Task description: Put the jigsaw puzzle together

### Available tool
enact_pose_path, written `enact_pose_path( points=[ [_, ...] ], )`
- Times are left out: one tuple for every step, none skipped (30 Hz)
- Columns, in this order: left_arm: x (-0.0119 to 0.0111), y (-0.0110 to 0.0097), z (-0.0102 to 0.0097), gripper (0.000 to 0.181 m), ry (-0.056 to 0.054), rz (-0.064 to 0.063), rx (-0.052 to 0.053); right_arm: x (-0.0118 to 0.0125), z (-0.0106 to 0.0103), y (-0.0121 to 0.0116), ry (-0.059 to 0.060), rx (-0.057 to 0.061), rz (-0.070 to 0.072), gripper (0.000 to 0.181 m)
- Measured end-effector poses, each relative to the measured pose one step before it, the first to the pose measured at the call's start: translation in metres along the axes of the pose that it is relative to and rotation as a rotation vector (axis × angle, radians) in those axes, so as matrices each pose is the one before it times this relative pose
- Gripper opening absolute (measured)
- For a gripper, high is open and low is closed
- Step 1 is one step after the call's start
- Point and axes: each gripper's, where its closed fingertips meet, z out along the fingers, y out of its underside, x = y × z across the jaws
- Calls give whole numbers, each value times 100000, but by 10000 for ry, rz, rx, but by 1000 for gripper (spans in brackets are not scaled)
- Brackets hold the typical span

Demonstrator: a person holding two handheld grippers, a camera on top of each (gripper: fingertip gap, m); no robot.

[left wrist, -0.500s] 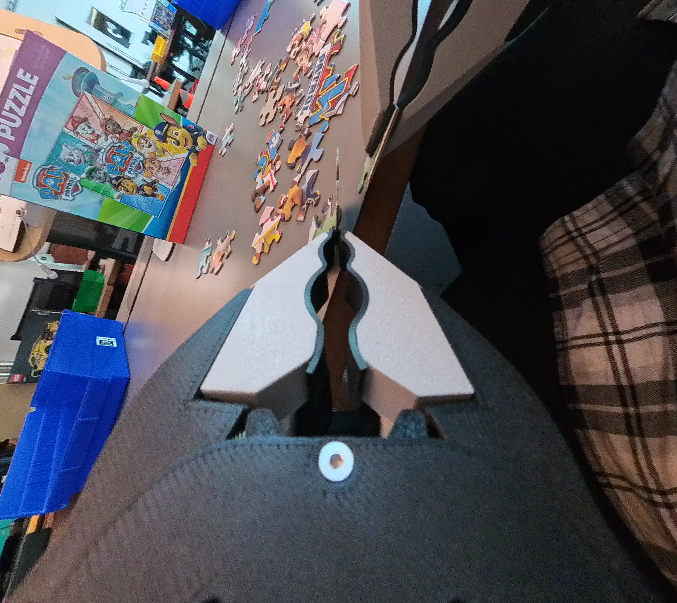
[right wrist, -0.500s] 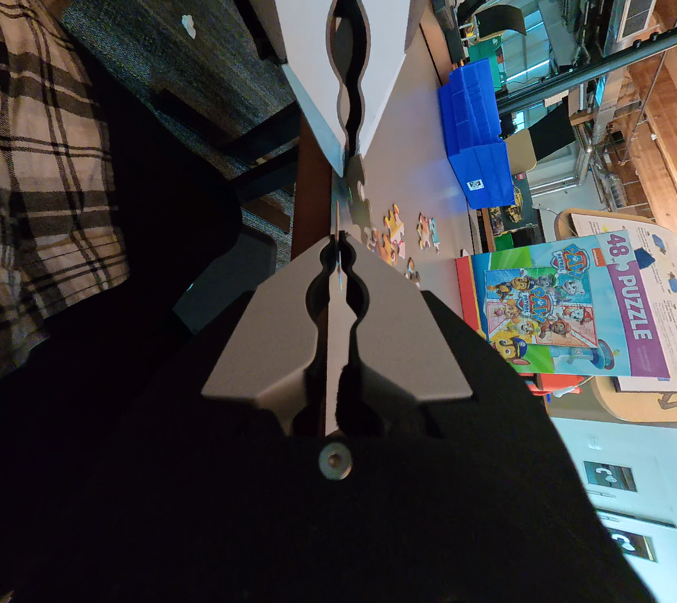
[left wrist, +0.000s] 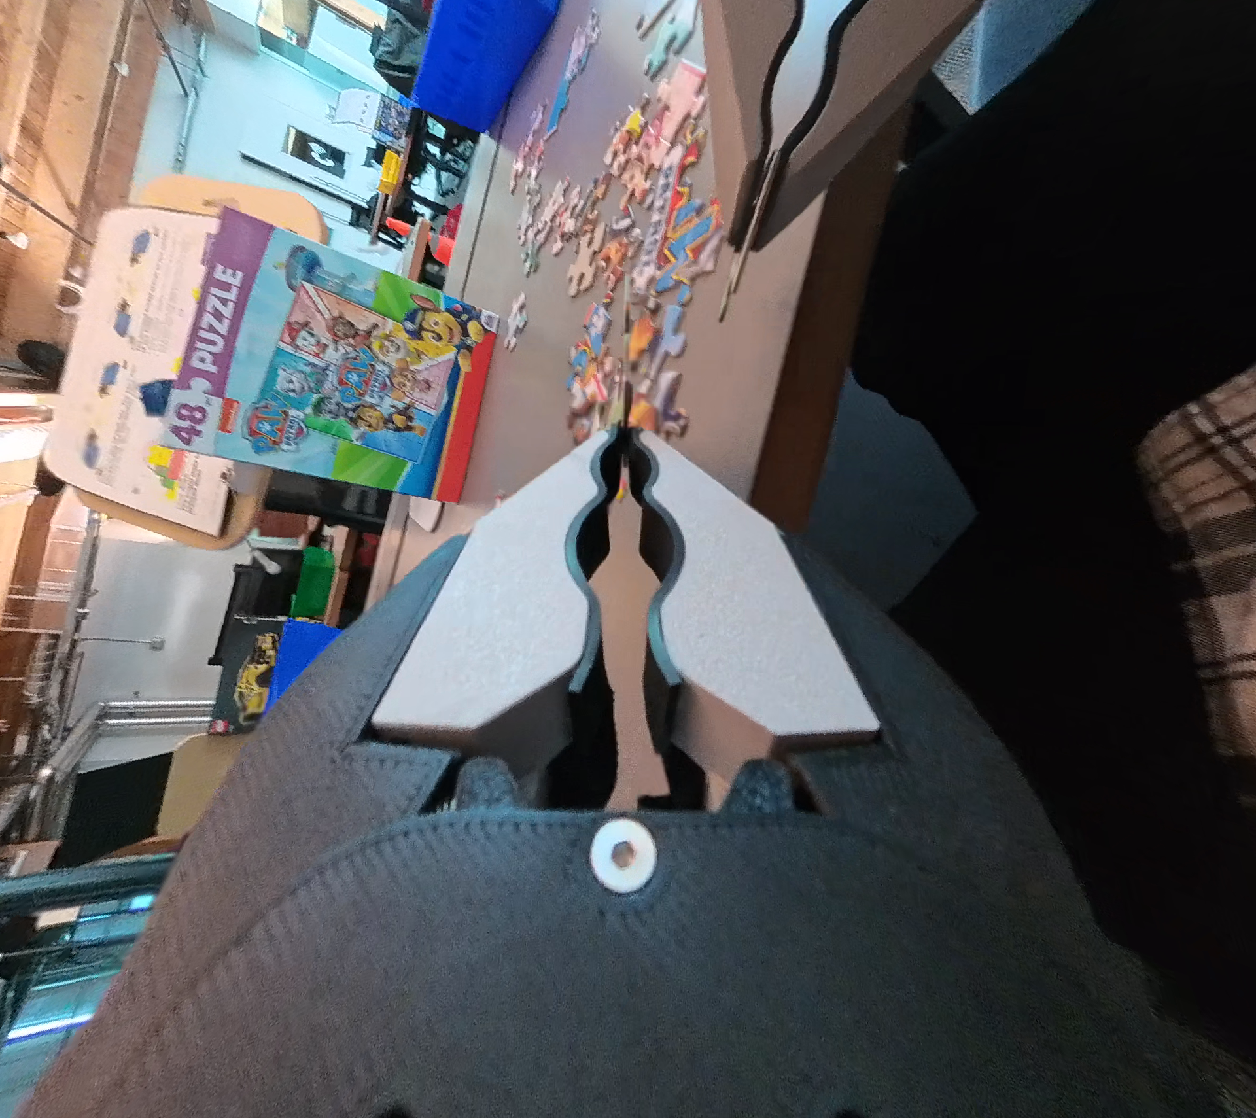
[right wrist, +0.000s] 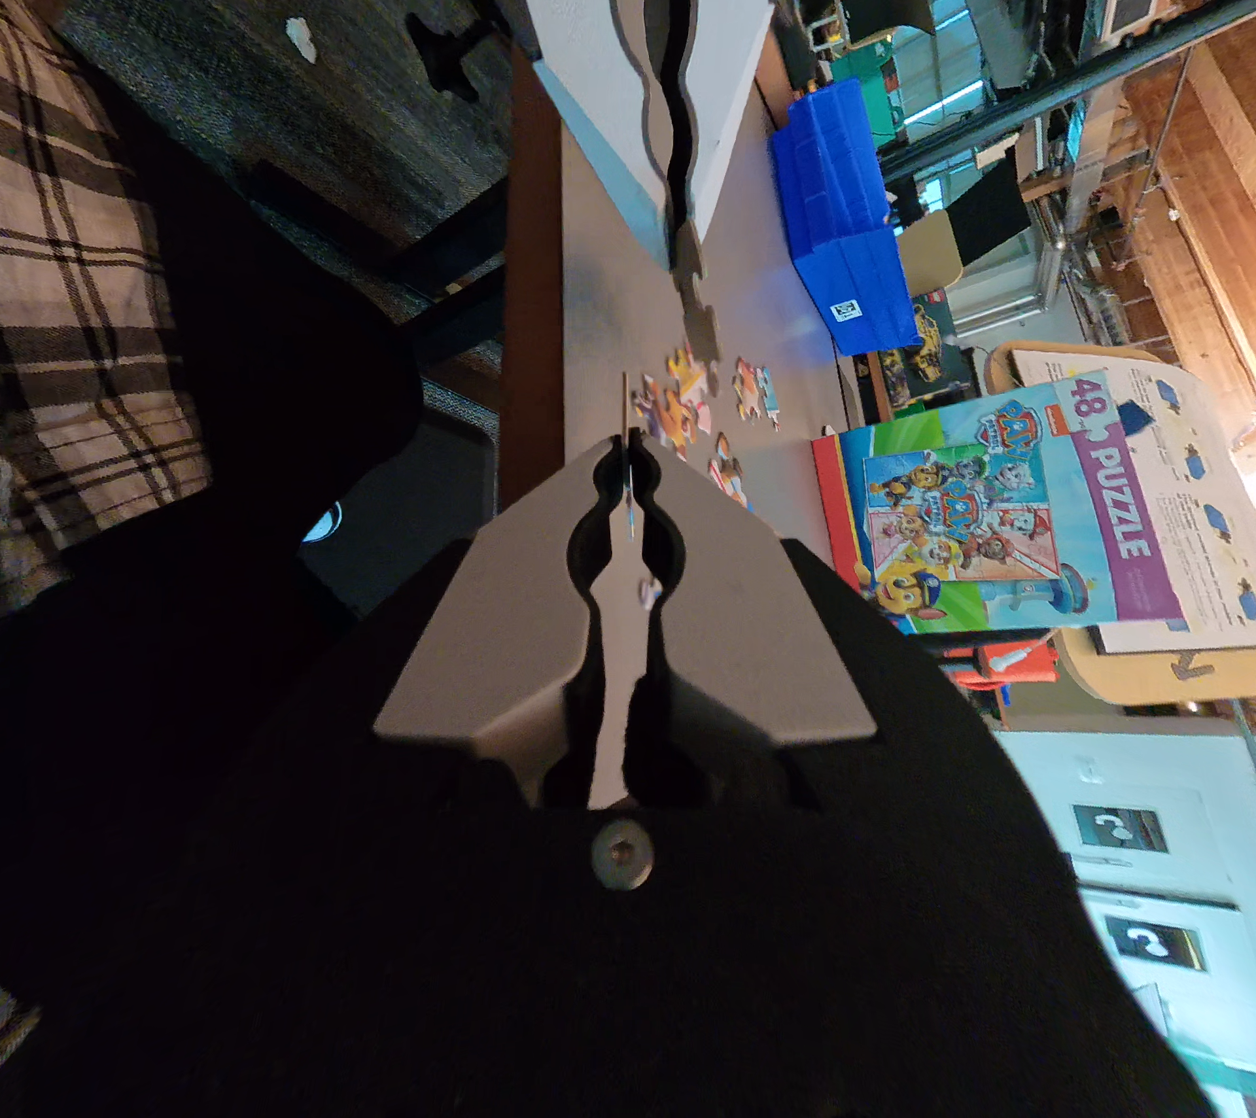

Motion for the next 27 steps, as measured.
enact_pose_path(
  points=[
    [-721,-394,239,1,-77,63,108,561,-465,269,152,-63,74,0],
    [-815,-507,336,0,-76,20,159,651,-528,314,169,-66,106,0],
    [-829,-653,435,1,-81,55,200,716,-589,420,184,-92,124,0],
    [-802,-755,556,0,-64,112,211,808,-626,548,219,-144,104,0],
    [-785,-861,688,0,-39,76,250,854,-664,694,230,-185,90,0],
    [-756,-970,853,0,-4,18,293,862,-695,815,218,-210,96,0],
    [-686,-1026,1020,0,22,62,302,885,-737,959,213,-242,101,0],
    [-642,-1089,1192,0,-4,189,316,899,-747,1099,215,-283,121,0],
    [-517,-1124,1390,0,52,219,311,895,-767,1163,213,-280,128,0],
    [-411,-1132,1590,0,119,129,321,876,-758,1224,216,-285,121,0],
    [-268,-1085,1772,0,180,103,323,857,-730,1298,214,-296,114,0],
    [-74,-886,1970,0,215,169,265,830,-687,1325,210,-302,119,0],
    [113,-678,2163,0,268,215,215,786,-650,1308,207,-286,112,0],
    [218,-515,2229,0,271,327,181,752,-601,1245,207,-270,80,0],
    [212,-539,2127,0,243,409,213,728,-563,1200,200,-270,43,0],
    [60,-541,2023,0,205,256,227,686,-505,1131,182,-251,44,0],
    [-92,-500,1912,0,201,41,219,643,-478,1007,162,-203,78,0],
    [-177,-432,1791,0,171,16,203,612,-444,919,148,-179,76,0],
    [-194,-272,1689,0,123,105,123,568,-409,856,150,-182,35,0],
    [-146,-141,1594,0,108,163,65,503,-369,781,138,-159,40,0],
    [-154,-118,1455,0,80,91,63,387,-301,644,98,-100,70,0],
    [-52,-57,1333,0,113,65,47,294,-234,593,75,-90,49,0],
    [17,-32,1209,0,93,119,35,223,-157,585,73,-110,12,0],
    [110,39,1108,0,105,111,-17,172,-134,507,60,-89,17,0],
    [178,178,1048,0,106,91,-70,122,-112,398,48,-49,48,0],
    [277,148,960,0,124,39,-45,98,-95,337,41,-24,67,0],
    [264,18,822,0,68,33,14,70,-68,345,36,-37,50,0]
  ],
)
